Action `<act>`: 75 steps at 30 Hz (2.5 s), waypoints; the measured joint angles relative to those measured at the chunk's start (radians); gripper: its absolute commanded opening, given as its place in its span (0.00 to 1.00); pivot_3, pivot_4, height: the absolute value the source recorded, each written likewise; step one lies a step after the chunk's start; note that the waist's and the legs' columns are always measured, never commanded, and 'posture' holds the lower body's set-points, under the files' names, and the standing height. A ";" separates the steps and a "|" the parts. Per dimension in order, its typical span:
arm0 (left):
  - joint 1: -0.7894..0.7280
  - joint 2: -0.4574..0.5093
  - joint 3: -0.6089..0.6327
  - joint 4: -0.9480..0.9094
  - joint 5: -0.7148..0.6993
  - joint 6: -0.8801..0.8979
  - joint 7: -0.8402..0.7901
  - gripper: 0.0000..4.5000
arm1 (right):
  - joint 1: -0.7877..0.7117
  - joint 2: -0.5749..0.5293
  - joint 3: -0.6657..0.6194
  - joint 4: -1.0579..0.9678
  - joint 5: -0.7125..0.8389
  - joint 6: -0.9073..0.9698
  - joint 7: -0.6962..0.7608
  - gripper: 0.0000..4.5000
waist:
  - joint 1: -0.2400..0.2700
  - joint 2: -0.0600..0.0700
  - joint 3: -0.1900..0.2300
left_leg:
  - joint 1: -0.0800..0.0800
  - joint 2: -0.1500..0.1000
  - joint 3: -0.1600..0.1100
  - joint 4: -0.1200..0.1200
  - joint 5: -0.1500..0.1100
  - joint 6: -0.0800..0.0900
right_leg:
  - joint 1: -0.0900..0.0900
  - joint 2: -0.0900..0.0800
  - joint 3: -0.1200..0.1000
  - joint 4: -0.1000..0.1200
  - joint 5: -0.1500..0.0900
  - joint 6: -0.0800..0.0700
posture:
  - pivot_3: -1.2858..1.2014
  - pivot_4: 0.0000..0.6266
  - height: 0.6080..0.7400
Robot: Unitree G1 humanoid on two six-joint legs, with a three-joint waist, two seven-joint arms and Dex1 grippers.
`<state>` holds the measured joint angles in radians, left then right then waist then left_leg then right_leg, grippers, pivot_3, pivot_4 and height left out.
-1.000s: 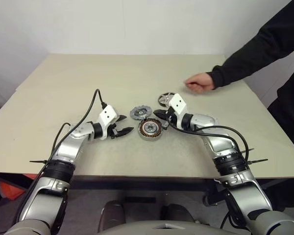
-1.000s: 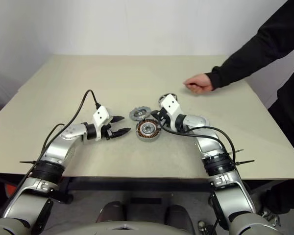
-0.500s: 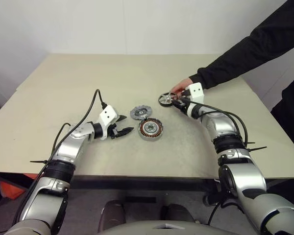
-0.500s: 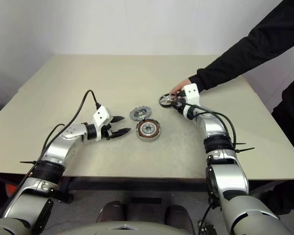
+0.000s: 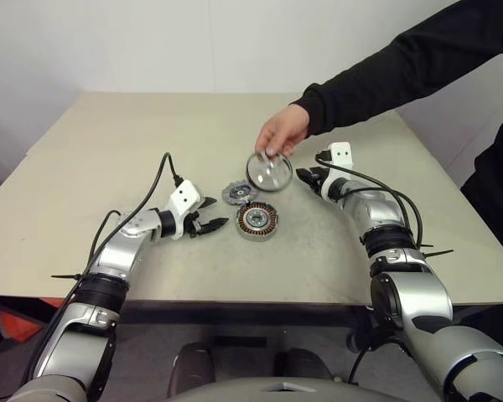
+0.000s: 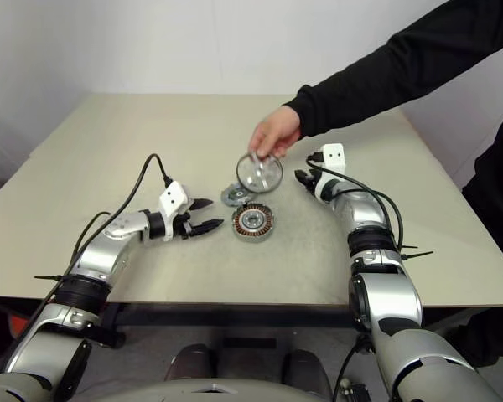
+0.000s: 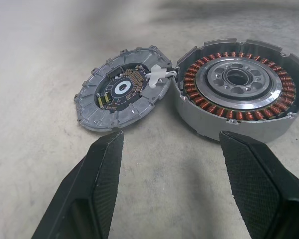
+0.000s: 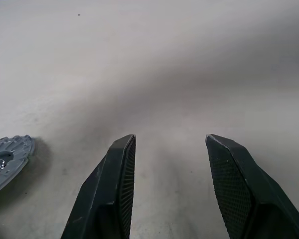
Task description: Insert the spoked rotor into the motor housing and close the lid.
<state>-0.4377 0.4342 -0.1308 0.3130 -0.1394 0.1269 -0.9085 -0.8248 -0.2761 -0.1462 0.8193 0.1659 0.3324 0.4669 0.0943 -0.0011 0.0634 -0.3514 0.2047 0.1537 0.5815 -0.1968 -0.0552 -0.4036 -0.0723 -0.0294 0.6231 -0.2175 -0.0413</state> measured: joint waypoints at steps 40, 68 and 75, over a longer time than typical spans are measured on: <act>0.002 0.064 0.049 0.035 -0.080 0.050 -0.140 0.72 | 0.429 -0.279 0.129 -0.727 0.085 0.090 0.432 0.93 | 0.003 0.000 0.000 | 0.001 0.001 0.001 -0.001 -0.002 0.004 | 0.000 0.001 0.000 -0.002 0.000 0.000 | 0.52 0.00 1.00; 0.089 0.162 -0.013 -0.092 -0.139 0.191 -0.377 0.72 | 0.534 -0.361 0.345 -0.994 0.085 0.163 0.550 0.93 | 0.003 0.000 0.000 | 0.002 0.000 0.000 -0.002 -0.002 0.004 | 0.003 0.000 0.001 -0.003 0.000 0.001 | 0.52 0.00 1.00; 0.079 0.151 -0.020 -0.083 -0.143 0.227 -0.375 0.72 | 0.492 -0.357 0.346 -0.994 0.086 0.182 0.521 0.93 | 0.004 0.000 0.000 | 0.003 0.000 0.000 -0.002 -0.001 0.002 | 0.004 0.000 0.001 -0.003 0.000 0.001 | 0.52 0.00 1.00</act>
<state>-0.3591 0.5854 -0.1508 0.2297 -0.2825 0.3541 -1.2838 -0.3326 -0.6334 0.1995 -0.1750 0.2517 0.5146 0.9881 0.0985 -0.0007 0.0632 -0.3489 0.2047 0.1537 0.5797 -0.1979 -0.0530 -0.3998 -0.0726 -0.0288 0.6198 -0.2178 -0.0407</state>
